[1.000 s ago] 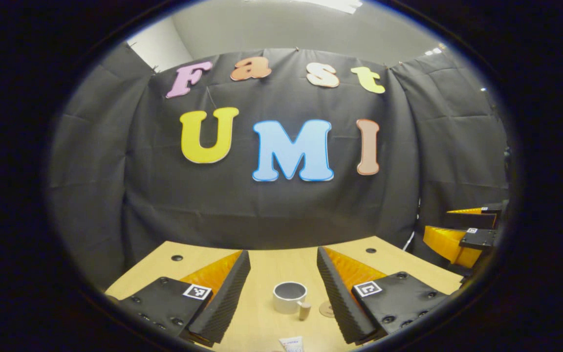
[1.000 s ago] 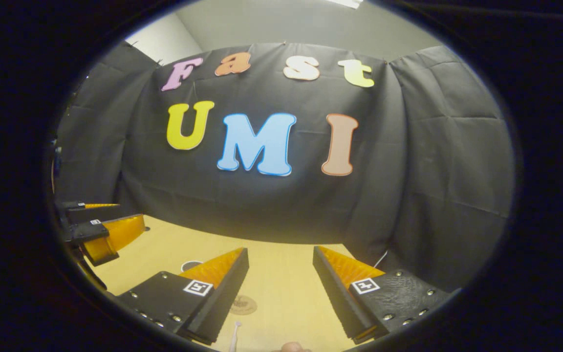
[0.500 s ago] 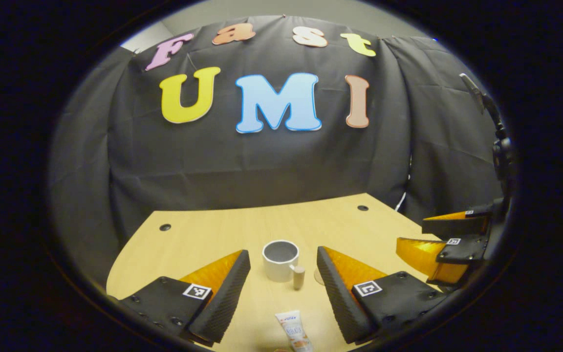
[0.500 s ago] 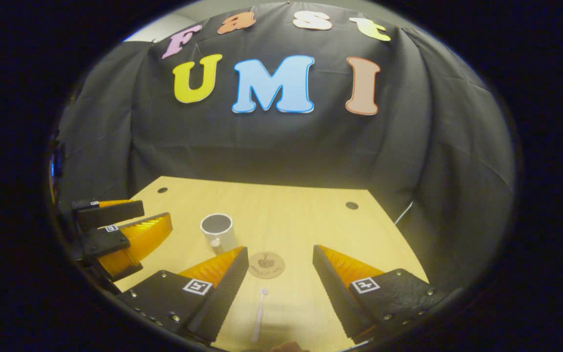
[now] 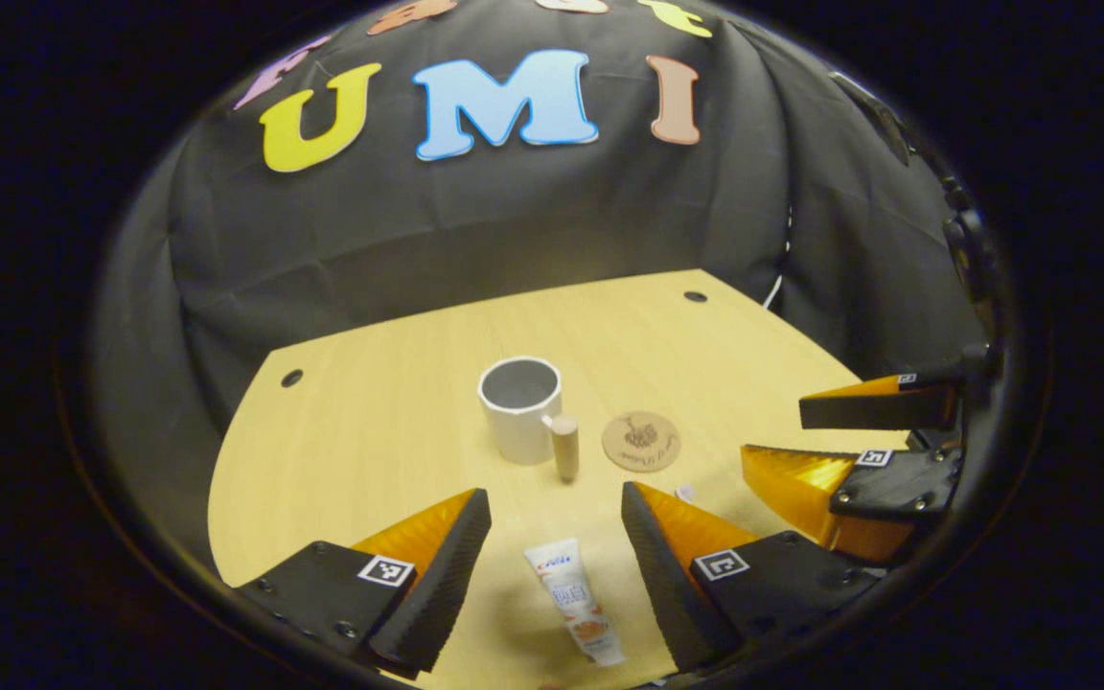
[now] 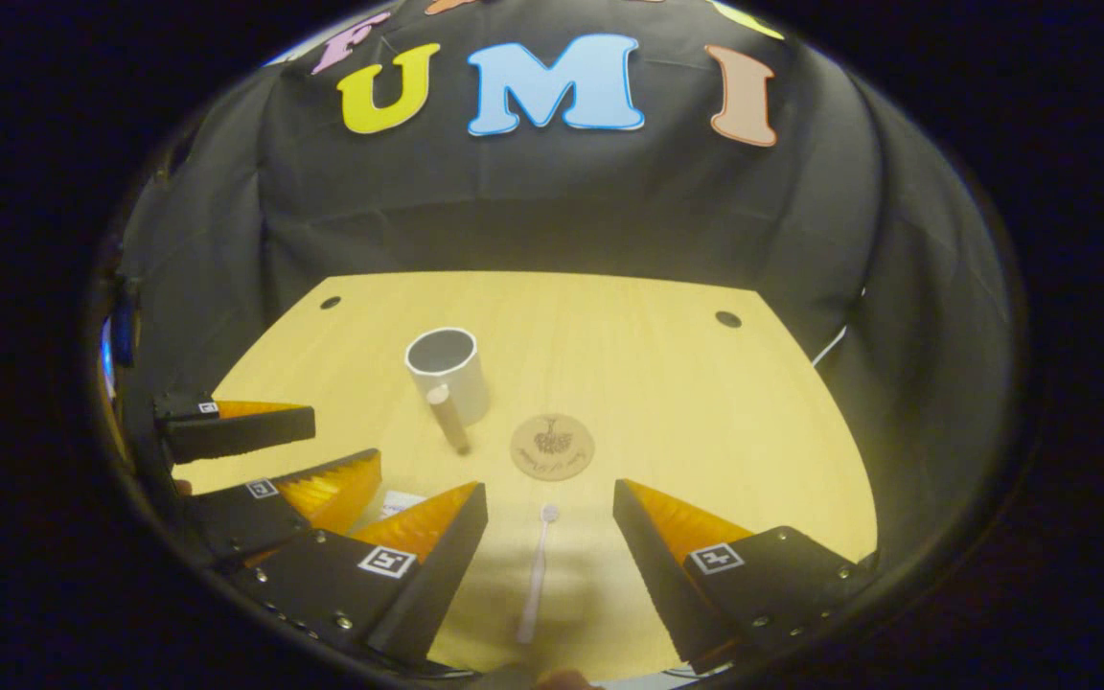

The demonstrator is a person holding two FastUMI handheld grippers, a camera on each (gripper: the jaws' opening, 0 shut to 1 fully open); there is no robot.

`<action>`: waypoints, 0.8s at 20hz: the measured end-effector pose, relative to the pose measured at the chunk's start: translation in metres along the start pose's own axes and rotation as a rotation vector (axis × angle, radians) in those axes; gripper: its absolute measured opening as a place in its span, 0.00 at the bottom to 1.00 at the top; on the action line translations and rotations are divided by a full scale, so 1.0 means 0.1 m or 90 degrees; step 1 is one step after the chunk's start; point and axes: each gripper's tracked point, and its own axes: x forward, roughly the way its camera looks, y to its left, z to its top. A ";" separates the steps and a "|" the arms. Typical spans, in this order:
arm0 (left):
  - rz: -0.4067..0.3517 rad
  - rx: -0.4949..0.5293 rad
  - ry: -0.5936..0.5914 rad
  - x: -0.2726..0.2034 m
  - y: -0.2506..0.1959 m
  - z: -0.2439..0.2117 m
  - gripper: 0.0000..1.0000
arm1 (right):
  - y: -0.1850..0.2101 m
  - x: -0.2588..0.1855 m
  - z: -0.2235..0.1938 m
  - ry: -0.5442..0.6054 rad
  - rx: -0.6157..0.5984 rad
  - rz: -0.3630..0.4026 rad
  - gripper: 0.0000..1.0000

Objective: Put the toothbrush and toothpaste on the desktop into the cup, then pick up the cup and place it on the coaster on the desktop.

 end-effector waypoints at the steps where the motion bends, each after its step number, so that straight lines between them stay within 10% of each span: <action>1: -0.006 -0.009 0.020 0.05 -0.02 -0.07 0.92 | 0.00 0.02 -0.04 0.016 0.006 0.004 0.88; 16: -0.030 -0.103 0.201 0.32 0.01 -0.63 0.92 | 0.10 0.36 -0.69 0.213 0.049 0.056 0.90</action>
